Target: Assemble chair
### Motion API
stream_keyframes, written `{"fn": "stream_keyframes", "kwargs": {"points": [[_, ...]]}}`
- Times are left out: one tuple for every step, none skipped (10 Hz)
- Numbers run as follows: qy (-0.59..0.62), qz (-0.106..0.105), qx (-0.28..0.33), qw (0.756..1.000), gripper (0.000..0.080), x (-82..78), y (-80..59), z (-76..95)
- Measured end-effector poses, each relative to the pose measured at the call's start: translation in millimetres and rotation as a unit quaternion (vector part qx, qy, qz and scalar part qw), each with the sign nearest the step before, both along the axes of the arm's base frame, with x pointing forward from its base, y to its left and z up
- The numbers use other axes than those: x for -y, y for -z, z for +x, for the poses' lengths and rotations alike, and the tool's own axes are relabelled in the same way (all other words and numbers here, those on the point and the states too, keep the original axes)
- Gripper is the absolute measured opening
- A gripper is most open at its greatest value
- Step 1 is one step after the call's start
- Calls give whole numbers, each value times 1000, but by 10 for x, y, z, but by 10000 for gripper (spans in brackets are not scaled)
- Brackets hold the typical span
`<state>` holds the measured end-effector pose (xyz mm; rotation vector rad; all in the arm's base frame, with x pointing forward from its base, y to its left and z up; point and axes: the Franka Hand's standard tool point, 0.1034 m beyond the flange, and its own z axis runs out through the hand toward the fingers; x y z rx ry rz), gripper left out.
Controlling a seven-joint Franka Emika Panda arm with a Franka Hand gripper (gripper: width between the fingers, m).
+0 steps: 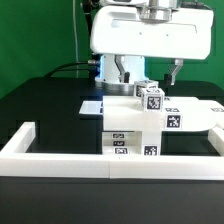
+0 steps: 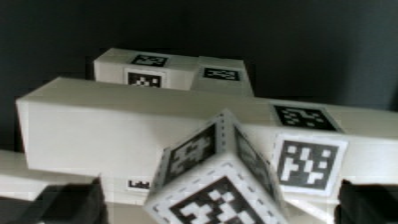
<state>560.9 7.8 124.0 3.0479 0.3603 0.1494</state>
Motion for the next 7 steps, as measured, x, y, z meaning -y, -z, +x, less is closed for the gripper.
{"fn": "stream_keyframes", "kwargs": {"points": [[-41,-8,-3,999,649,12,0,0],[-69,-13,-5,998,649,23,0,0],[-58,-12,-5,998,649,24,0,0],[-58,-12,-5,998,535,28,-1,0],[-58,-12,-5,998,398,29,-1,0],[-58,-12,-5,998,398,29,-2,1],[-45,-11,-4,999,282,29,-2,1]]}}
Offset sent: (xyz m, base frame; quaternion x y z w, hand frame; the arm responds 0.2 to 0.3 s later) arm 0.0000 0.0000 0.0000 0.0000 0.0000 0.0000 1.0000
